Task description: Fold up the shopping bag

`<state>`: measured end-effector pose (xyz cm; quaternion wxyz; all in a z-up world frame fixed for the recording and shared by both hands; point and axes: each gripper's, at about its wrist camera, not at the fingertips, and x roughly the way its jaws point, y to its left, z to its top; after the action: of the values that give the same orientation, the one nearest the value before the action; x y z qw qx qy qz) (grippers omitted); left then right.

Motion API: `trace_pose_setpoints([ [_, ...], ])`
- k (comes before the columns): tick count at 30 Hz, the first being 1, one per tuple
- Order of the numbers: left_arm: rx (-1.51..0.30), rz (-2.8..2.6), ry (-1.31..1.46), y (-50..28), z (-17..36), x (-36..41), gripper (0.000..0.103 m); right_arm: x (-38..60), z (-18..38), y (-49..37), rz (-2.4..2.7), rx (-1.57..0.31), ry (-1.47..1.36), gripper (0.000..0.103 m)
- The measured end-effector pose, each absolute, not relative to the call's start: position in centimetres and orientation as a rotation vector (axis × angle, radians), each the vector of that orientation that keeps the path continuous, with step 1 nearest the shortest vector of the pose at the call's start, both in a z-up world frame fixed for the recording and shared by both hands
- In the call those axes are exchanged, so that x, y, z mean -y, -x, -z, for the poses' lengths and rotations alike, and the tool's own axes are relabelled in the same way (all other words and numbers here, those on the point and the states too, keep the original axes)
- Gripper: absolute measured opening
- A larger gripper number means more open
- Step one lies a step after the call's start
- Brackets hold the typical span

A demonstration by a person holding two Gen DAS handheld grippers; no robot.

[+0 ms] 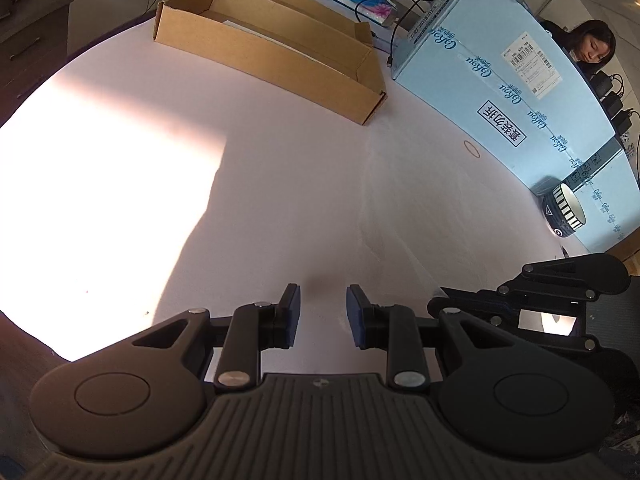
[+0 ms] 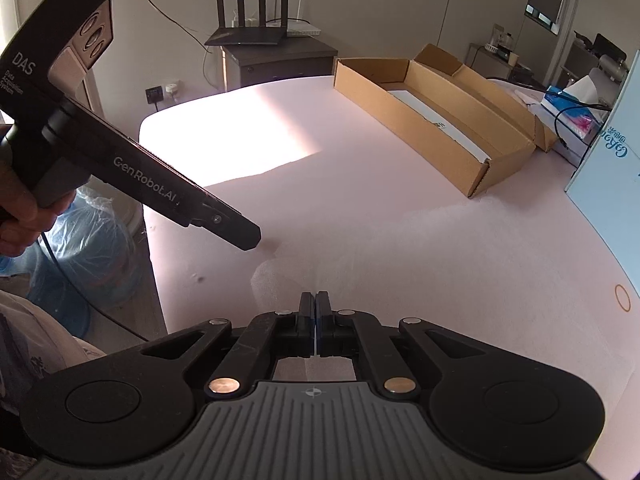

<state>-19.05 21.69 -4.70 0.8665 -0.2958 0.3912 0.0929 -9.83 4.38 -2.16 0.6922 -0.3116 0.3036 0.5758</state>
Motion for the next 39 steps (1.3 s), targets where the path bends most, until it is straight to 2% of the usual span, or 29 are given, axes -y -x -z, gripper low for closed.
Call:
trace_pose_setpoints([
  [8,-0.837,-0.203,0.622,19.6,5.2,-22.1,0.025,-4.2,1.2,10.0,-1.326,-0.709,0.702,0.001],
  [18,-0.827,-0.217,0.601,19.3,4.9,-21.9,0.028,-5.4,3.9,10.3,-1.359,-0.786,0.733,0.002],
  [22,-0.809,-0.226,0.584,19.0,4.2,-22.3,0.030,-5.2,4.0,9.7,-1.332,-0.810,0.706,0.021],
  [25,-0.787,-0.204,0.563,17.9,3.5,-22.2,0.030,-3.4,2.1,7.7,-1.283,-0.874,0.537,0.027],
  [29,-0.750,-0.133,0.537,15.1,2.5,-21.5,0.031,0.9,-0.1,3.7,-1.058,-0.867,0.354,0.028],
  [36,-0.676,0.057,0.396,6.0,1.7,-17.7,0.031,13.1,0.4,-3.9,-0.521,-0.878,-0.167,0.028],
  [39,-0.720,0.055,0.332,1.7,2.9,-16.4,0.030,16.4,1.0,-4.8,-0.449,-0.873,-0.318,0.035],
])
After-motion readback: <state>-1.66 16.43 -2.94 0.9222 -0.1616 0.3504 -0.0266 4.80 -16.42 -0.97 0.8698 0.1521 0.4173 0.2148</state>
